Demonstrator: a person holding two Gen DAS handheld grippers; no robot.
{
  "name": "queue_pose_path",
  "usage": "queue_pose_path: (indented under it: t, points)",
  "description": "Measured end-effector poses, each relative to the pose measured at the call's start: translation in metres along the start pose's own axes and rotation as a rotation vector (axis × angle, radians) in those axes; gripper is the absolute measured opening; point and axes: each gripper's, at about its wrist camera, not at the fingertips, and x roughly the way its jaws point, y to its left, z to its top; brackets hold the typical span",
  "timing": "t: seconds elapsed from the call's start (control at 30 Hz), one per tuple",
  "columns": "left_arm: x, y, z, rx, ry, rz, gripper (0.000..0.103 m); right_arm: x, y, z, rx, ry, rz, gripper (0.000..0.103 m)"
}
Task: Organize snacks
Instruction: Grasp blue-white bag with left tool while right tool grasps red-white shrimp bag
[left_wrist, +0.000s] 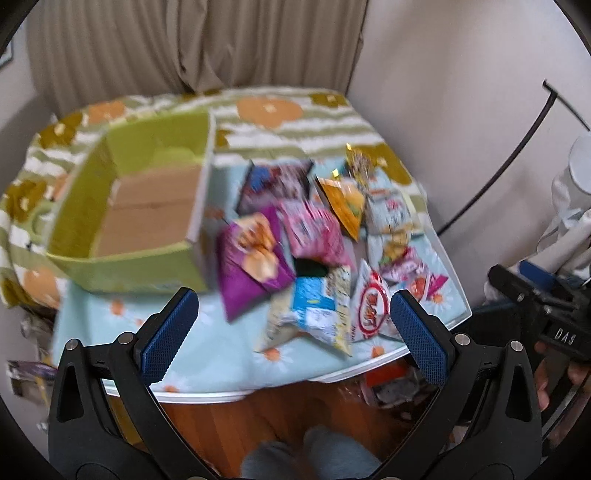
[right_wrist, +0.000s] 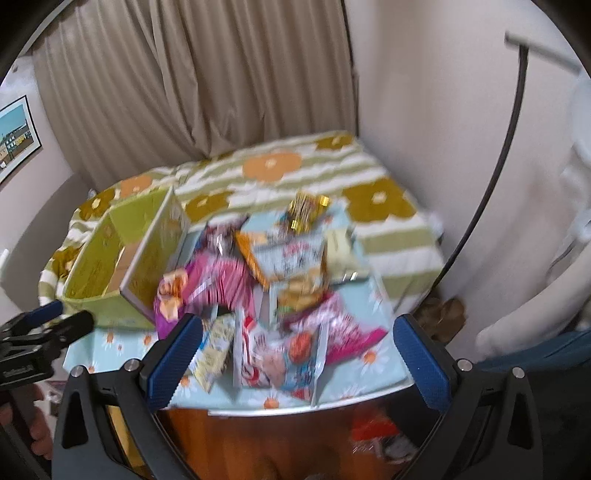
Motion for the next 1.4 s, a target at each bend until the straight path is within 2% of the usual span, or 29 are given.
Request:
queue_pose_path:
  t: [0.27, 0.4, 0.53, 0.77, 0.9, 1.23, 1.3, 1.4]
  points:
    - [0.091, -0.029, -0.019, 0.033, 0.130, 0.024, 0.102, 0.079, -0.033, -0.025, 0.022, 0.200, 0.172, 0.103]
    - [0.127, -0.030, -0.025, 0.029, 0.198, 0.054, 0.102, 0.105, -0.037, -0.035, 0.045, 0.270, 0.257, 0.103]
    - [0.150, -0.027, -0.033, 0.015, 0.232, 0.070, 0.102, 0.118, -0.037, -0.043, 0.033, 0.310, 0.293, 0.103]
    - [0.168, -0.020, -0.039, -0.009, 0.249, 0.101, 0.102, 0.140, -0.034, -0.049, 0.012, 0.348, 0.337, 0.103]
    - [0.176, -0.015, -0.037, -0.019, 0.257, 0.085, 0.092, 0.149, -0.028, -0.049, -0.005, 0.356, 0.348, 0.103]
    - [0.172, -0.006, -0.036, -0.030, 0.251, 0.069, 0.077, 0.159, -0.028, -0.053, -0.005, 0.344, 0.382, 0.102]
    - [0.172, -0.004, -0.036, -0.027, 0.252, 0.064, 0.075, 0.158, -0.026, -0.054, -0.010, 0.343, 0.387, 0.098]
    - [0.170, -0.007, -0.036, -0.031, 0.251, 0.066, 0.074, 0.156, -0.019, -0.052, -0.022, 0.342, 0.400, 0.081]
